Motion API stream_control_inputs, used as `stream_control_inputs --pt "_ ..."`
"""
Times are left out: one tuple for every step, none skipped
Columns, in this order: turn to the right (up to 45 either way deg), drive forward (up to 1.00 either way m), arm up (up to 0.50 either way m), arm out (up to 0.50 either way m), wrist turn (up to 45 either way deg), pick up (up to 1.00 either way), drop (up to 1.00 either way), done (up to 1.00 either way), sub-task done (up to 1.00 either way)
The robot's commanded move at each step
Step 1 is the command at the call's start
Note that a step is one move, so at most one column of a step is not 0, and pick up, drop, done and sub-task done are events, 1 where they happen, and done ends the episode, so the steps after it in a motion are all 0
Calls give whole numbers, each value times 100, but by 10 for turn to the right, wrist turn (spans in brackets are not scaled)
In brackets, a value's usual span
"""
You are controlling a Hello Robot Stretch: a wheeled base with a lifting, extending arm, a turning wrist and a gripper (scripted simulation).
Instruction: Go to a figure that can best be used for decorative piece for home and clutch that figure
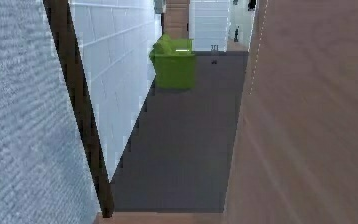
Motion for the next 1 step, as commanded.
stream_control_inputs --pt "0 100 0 0 0 0 0 0 0"
